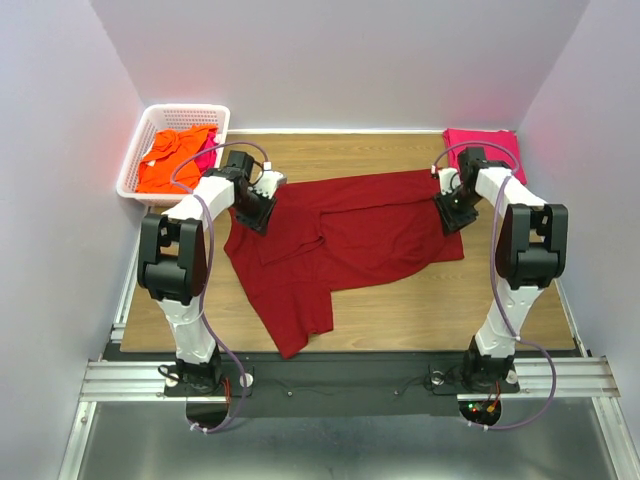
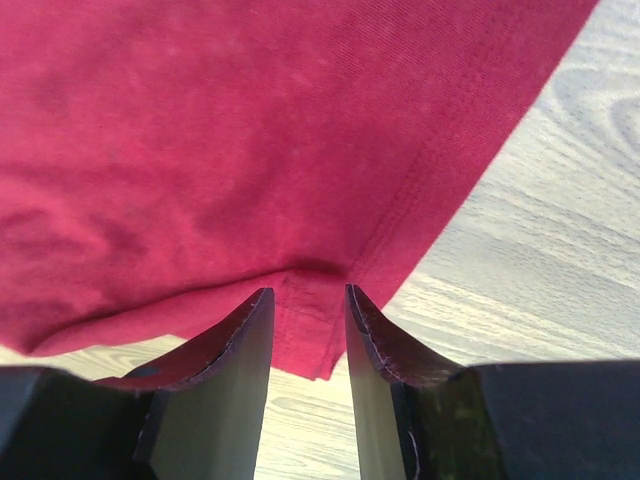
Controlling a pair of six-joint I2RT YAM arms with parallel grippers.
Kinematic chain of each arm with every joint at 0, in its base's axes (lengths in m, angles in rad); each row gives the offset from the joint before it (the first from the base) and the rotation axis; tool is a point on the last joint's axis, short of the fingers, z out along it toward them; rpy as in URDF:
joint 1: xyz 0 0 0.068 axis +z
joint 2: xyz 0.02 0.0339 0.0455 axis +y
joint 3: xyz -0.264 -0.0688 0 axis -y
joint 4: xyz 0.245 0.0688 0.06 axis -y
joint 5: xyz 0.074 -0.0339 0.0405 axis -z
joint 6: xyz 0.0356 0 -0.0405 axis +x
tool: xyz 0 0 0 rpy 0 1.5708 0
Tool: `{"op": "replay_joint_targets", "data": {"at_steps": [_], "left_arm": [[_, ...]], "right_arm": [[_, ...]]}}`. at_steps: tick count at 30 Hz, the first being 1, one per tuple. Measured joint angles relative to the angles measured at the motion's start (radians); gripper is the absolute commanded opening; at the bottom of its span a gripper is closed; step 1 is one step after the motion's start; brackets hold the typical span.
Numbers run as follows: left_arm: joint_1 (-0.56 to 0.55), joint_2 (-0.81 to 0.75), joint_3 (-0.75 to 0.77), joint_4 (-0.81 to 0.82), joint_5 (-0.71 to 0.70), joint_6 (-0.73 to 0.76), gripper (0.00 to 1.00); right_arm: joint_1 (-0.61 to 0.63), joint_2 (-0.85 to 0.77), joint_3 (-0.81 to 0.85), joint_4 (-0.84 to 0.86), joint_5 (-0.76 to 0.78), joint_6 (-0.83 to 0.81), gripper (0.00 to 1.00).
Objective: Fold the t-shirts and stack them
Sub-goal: Fold the tshirt
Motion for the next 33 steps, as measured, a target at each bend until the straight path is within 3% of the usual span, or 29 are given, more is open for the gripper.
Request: {"op": "replay_joint_targets", "data": {"at_steps": [7, 14, 21, 30, 33], "left_arm": [[-0.005, 0.003, 0.0, 0.008, 0.0, 0.0, 0.38], [-0.005, 0.006, -0.013, 0.016, -0.006, 0.0, 0.37], [-0.005, 0.011, -0.015, 0.02, -0.014, 0.0, 0.37], [-0.005, 0.011, -0.055, 0.035, -0.037, 0.004, 0.34], [-0.005, 0.011, -0.073, 0.035, -0.046, 0.004, 0.34]], "right_arm": [[-0.013, 0.025, -0.013, 0.006, 0.02, 0.003, 0.4], [-0.013, 0.039, -0.021, 0.006, 0.019, 0.006, 0.33], [-0.015, 0.042, -0.035, 0.006, 0.016, 0.012, 0.01], [-0.028, -0.031, -0.035, -0.022, 0.011, -0.009, 0.01], [-0.028, -0.098, -0.035, -0.045, 0.0, -0.031, 0.1]]}}
